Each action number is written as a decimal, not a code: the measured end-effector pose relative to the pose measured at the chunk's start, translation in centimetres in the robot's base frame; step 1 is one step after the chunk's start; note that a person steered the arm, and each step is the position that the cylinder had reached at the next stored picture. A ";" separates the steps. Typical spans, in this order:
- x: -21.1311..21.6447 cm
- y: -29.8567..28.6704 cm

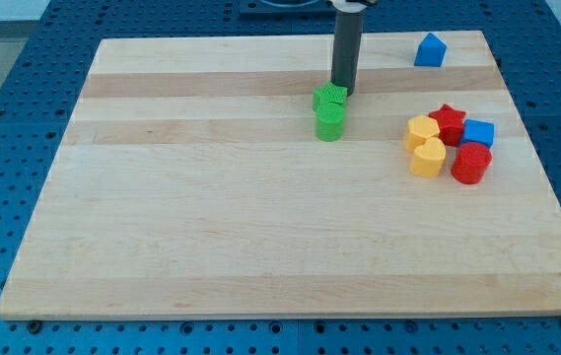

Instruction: Push the green blocks towards the center of the board

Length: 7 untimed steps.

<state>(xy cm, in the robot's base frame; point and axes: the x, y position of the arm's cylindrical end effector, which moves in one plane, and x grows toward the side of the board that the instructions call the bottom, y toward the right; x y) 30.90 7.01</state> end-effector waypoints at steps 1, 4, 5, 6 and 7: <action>-1.7 3.1; 2.3 -0.9; 3.0 -2.9; 3.0 1.8; 3.5 4.9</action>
